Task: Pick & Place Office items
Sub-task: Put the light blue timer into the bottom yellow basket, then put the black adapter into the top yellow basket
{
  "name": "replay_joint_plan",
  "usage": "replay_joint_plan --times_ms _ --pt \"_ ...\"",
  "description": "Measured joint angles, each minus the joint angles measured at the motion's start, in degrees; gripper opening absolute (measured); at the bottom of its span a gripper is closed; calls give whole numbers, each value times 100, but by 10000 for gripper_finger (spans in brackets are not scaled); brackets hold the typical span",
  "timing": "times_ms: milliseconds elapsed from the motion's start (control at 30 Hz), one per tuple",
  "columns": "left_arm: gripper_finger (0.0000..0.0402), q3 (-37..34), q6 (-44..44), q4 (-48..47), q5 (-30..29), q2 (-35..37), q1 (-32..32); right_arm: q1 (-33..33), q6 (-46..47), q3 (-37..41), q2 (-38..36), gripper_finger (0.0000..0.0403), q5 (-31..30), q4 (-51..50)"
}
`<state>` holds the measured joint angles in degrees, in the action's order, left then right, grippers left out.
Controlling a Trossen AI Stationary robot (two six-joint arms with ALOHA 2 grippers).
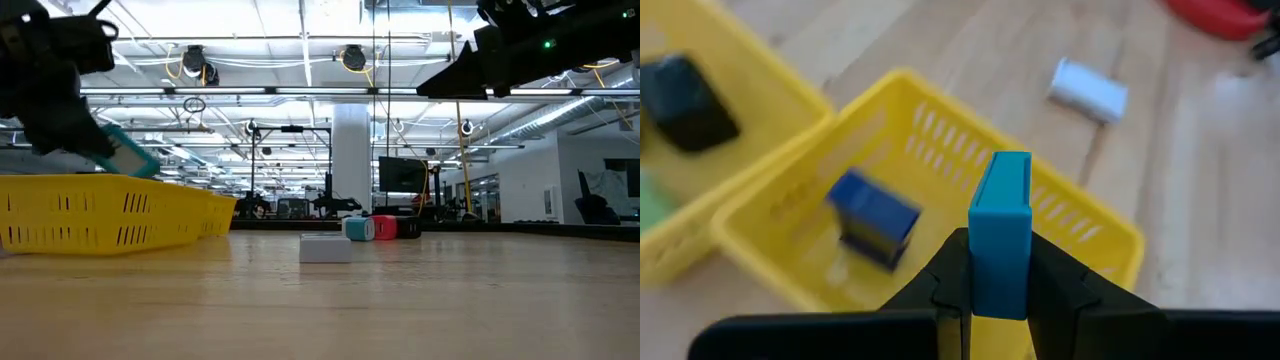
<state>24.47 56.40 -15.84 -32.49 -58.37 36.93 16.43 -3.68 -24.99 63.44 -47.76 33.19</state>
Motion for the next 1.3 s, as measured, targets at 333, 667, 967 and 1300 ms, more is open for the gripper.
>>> replay_joint_plan --times_ms 333,667,967,1300 --pt "87 0 735 -499 147 0 2 0 0 0 0 224 3 4" --pt "90 0 734 -494 151 0 2 0 0 0 0 224 3 1" --pt "92 96 691 -496 -92 0 -191 -146 524 0 100 224 5 6" --pt "107 467 55 -403 -363 273 -1027 -1490 2518 0 1170 224 880 -776"
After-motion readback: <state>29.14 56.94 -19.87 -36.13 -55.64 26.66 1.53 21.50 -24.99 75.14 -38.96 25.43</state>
